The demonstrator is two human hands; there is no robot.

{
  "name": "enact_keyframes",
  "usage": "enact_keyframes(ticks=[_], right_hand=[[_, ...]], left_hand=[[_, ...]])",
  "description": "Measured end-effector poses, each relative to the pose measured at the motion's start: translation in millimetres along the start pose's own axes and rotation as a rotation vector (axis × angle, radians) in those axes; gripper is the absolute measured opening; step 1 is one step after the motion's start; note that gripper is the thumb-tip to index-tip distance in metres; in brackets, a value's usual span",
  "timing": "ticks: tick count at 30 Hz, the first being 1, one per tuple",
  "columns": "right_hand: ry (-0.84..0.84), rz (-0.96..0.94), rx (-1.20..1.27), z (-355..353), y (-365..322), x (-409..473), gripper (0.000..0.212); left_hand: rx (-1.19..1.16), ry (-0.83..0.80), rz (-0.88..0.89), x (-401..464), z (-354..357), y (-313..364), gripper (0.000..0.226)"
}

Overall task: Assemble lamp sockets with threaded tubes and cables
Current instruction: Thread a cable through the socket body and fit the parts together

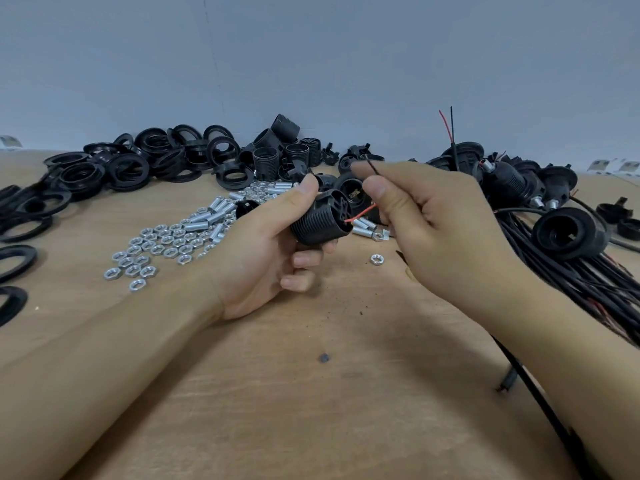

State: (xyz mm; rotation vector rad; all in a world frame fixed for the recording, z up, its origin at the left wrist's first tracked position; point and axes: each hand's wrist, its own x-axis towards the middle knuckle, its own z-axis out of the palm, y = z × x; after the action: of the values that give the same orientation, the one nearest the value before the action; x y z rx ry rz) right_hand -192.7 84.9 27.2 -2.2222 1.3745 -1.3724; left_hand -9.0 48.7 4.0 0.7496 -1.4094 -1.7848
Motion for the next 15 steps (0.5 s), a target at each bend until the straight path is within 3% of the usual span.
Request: enact_keyframes(ticks=[3,8,15], right_hand=[[0.043,0.007,0.023,2.7,1.7,0.6,0.033],[0.125,-0.041,0.003,5.1,3.2,0.1,0.008],[0.113,-0.094,-0.01,3.1,3.3,-0.2,0.006]], left_hand=[[0.009,0.006,0.005,-0.1,-0.2,0.3,0.045],[0.014,0.024,0.021,0.0,0.4,-0.7,0.043],[-0.006,0.041,0.037,1.3,-0.9,-1.1,0.042]])
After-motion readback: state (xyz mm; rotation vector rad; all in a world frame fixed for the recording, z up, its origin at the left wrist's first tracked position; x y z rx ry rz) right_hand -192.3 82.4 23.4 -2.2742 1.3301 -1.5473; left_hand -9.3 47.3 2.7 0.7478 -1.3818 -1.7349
